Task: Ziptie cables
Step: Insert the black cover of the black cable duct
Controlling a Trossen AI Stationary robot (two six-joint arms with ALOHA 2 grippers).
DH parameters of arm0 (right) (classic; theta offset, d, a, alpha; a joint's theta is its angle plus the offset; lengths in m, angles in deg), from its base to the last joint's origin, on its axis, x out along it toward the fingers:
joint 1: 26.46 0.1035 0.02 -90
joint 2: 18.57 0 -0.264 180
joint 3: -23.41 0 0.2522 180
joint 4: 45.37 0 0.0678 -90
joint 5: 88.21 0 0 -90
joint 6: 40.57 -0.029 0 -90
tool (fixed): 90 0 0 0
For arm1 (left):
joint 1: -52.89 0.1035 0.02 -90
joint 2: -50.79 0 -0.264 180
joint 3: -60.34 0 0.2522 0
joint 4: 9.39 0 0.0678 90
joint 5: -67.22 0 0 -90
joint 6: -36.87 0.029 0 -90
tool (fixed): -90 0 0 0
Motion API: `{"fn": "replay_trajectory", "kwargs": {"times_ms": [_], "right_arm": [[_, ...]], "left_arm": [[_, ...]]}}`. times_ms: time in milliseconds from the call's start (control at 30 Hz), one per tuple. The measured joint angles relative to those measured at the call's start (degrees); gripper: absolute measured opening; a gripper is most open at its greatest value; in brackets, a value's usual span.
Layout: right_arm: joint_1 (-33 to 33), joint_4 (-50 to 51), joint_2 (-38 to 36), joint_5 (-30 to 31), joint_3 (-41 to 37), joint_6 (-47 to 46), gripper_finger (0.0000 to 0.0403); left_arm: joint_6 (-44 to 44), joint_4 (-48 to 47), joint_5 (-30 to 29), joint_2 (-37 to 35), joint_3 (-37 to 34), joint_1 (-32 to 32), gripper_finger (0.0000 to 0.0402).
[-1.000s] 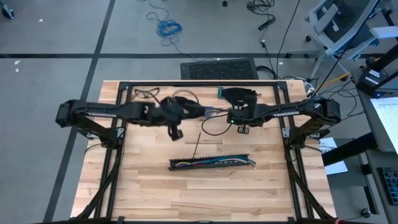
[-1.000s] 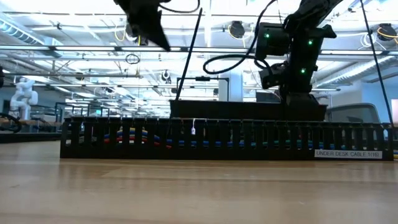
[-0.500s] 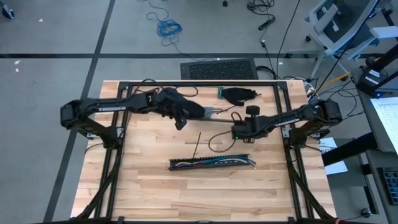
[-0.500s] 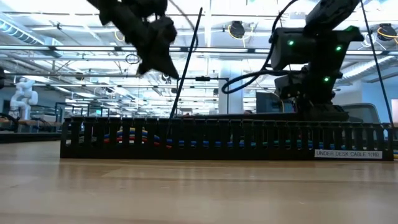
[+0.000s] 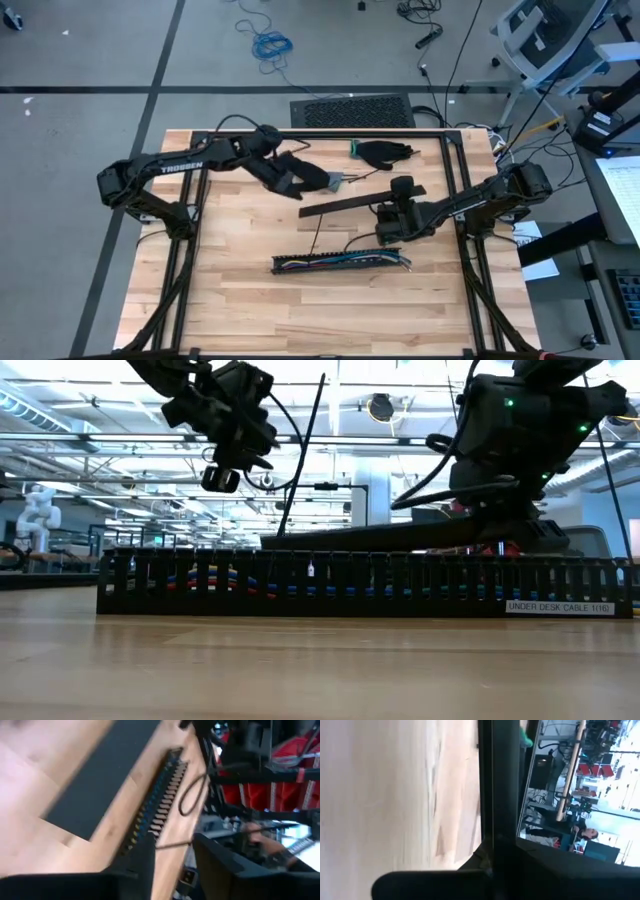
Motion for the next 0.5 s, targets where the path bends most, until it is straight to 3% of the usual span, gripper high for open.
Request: {"fn": "replay_trajectory", "kwargs": {"times_ms": [167,267,500], "right_arm": [[-0.11,-2.86,-0.11,0.78,0.02,1.12,0.0000],[-0.11,-5.08,-0.13,1.70,0.05,3.97,0.0000],[-0.11,-10.90,-2.77,1.17,0.05,14.57,0.0000]], "left_arm": [[-1.23,0.25,1.01,0.16,0.04,-3.19,0.0183],[2.06,-1.12,-2.06,0.85,0.04,-4.14,0.0209],[9.88,-5.80,-4.76,2.04,0.06,-4.36,0.0230]]}}
